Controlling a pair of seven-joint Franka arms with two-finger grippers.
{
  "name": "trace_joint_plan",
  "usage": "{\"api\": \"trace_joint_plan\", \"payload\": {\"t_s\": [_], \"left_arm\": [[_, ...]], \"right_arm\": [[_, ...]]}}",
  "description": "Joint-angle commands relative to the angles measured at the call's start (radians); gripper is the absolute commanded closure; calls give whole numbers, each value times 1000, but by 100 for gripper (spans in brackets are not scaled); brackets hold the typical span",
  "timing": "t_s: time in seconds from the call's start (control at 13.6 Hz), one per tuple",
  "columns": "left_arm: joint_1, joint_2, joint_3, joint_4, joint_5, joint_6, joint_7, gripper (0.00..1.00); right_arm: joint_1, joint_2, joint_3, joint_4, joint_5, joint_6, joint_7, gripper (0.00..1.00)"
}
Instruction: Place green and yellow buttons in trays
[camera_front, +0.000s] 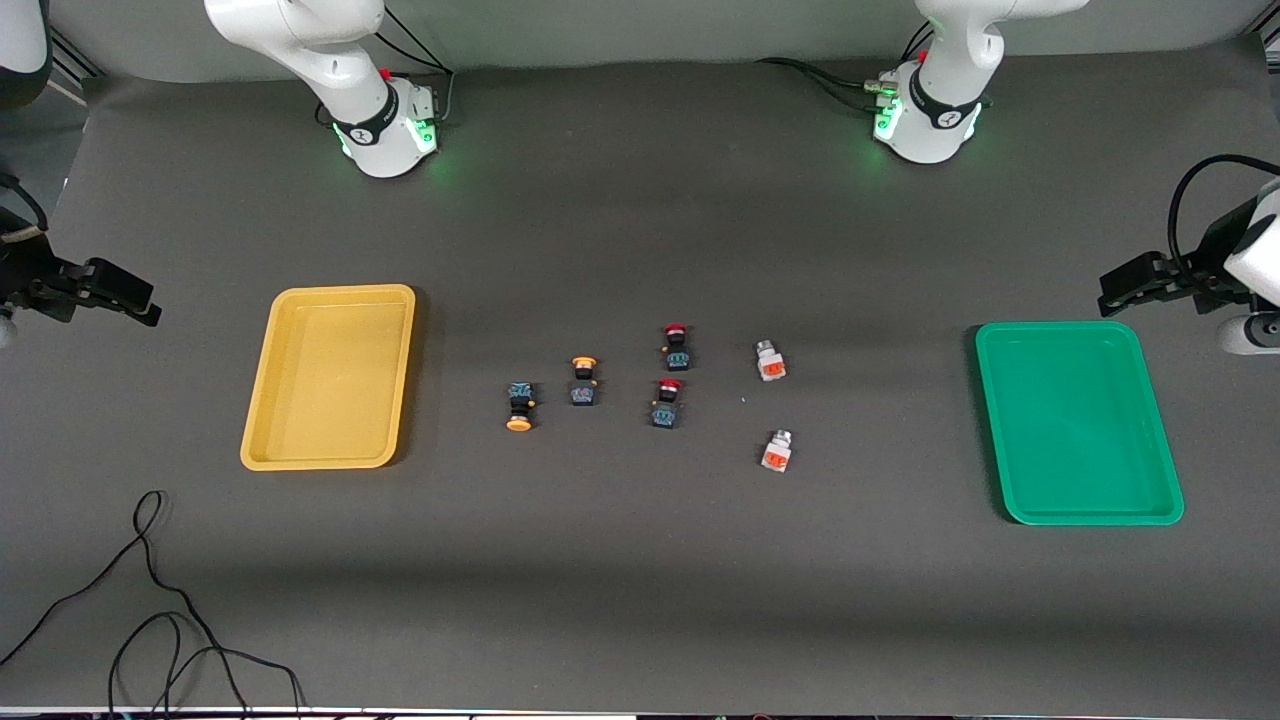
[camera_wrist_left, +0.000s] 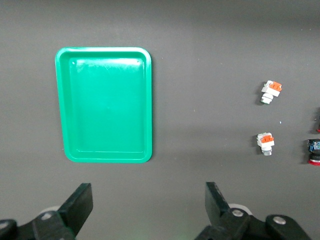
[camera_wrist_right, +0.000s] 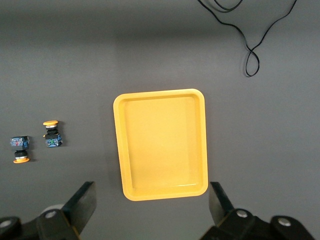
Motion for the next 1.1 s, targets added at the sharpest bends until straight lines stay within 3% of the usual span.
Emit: {"api": "trace_joint_plan", "payload": {"t_s": [0.0,0.29,0.44,1.03], "left_arm": [[-8,-32,6,-26,-10,-5,14,0],[-39,-38,-3,-66,-71,6,-3,0],[-91,-49,-16,-97,-82,18,-111,0],[-480,-36,-77,-134,-72,130,-731,0]], "right_arm": [[-3,14,-2,29,18,-8,-18,0],[-4,15,-2,30,32,-7,-4,0],[-3,23,-2,30,32,-7,-4,0],[11,18,-7,27,61,-11,-2,0]]}}
